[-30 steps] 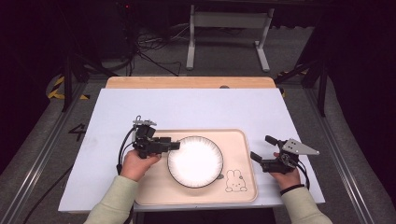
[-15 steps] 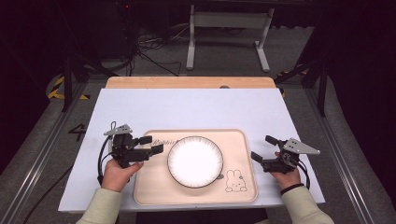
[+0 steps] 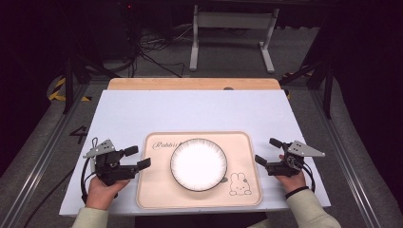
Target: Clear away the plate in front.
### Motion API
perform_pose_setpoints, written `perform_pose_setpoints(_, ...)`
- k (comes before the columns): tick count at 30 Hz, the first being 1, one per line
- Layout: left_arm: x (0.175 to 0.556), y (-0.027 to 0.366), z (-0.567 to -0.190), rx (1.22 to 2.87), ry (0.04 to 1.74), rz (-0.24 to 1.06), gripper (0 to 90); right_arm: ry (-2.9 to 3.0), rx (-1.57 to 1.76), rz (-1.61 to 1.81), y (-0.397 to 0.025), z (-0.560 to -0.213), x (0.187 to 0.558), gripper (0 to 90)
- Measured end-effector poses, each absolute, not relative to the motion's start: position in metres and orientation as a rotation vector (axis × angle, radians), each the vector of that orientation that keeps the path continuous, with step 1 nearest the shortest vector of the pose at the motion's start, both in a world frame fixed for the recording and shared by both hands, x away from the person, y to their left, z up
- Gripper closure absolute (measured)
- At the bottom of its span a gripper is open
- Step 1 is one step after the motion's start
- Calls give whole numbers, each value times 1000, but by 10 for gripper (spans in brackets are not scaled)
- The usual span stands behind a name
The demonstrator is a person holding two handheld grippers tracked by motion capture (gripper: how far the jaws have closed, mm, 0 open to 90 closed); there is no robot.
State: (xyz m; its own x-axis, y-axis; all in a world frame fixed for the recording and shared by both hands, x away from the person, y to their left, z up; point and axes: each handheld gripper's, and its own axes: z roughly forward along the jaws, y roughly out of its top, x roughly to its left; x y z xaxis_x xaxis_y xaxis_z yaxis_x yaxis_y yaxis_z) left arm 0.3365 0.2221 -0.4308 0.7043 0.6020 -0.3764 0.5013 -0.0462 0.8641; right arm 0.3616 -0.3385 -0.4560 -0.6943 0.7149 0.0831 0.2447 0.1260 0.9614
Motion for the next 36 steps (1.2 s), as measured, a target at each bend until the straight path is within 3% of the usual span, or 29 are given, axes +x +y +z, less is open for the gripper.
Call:
perform_pose_setpoints(24,320,248,-457,1663,801,260,75,2017,910,1583,-338,-456,361,15)
perform_pose_setpoints(36,320,240,-469,1758,775,351,35,2019,902,1580,-337,-456,360,14)
